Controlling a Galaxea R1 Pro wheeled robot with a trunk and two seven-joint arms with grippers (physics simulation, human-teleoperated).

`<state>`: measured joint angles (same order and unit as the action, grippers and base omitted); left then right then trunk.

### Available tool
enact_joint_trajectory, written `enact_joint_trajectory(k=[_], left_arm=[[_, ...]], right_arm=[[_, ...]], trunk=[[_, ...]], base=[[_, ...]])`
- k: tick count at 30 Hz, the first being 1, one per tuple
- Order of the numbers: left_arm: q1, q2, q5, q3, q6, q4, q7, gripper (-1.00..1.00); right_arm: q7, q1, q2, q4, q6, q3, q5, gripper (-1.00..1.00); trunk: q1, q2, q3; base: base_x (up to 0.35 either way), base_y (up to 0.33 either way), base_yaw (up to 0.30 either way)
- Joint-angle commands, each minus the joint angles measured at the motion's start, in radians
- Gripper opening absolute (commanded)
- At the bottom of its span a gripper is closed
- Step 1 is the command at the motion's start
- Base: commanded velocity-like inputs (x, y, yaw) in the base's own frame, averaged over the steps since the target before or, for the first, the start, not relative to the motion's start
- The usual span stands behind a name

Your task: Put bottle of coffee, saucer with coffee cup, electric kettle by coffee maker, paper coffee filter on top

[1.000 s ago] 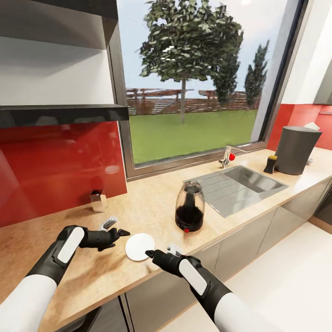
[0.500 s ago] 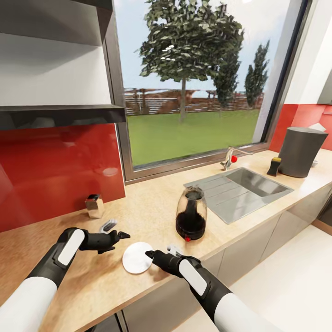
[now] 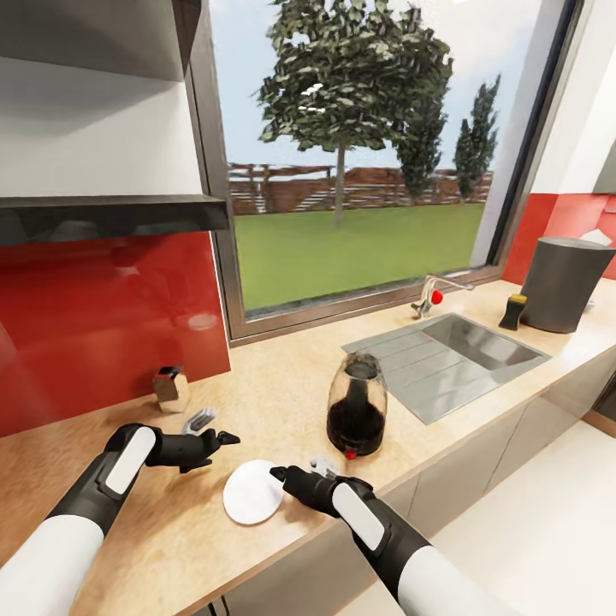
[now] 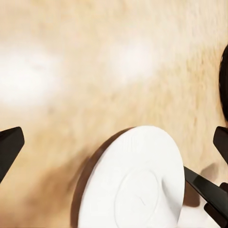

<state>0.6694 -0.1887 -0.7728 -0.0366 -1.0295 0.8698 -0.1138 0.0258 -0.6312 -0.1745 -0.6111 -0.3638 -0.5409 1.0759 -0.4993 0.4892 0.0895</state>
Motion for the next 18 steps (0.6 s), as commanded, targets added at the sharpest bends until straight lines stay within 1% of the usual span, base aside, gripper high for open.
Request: enact_joint_trajectory(k=[1,9,18], left_arm=[[0.001,-0.001,0.010,-0.002,-0.001,0.000,-0.010,1.00],[0.000,0.000,0.009,-0.002,-0.001,-0.001,-0.010,1.00],[-0.001,0.000,0.007,-0.003,-0.003,-0.002,-0.010,1.00]], right_arm=[[0.004,0.000,0.000,0.001,-0.004,-0.002,0.001,1.00],[0.005,0.007,0.000,0.002,-0.004,-0.002,0.001,1.00],[0.005,0.040,0.000,0.001,-0.004,-0.004,0.001,1.00]], trunk=[[-0.001,0.002,0.002],[-0.001,0.002,0.002],[-0.001,0.002,0.002]], base=[[0.003,0.000,0.000],[0.001,0.000,0.000],[0.000,0.000,0.000]])
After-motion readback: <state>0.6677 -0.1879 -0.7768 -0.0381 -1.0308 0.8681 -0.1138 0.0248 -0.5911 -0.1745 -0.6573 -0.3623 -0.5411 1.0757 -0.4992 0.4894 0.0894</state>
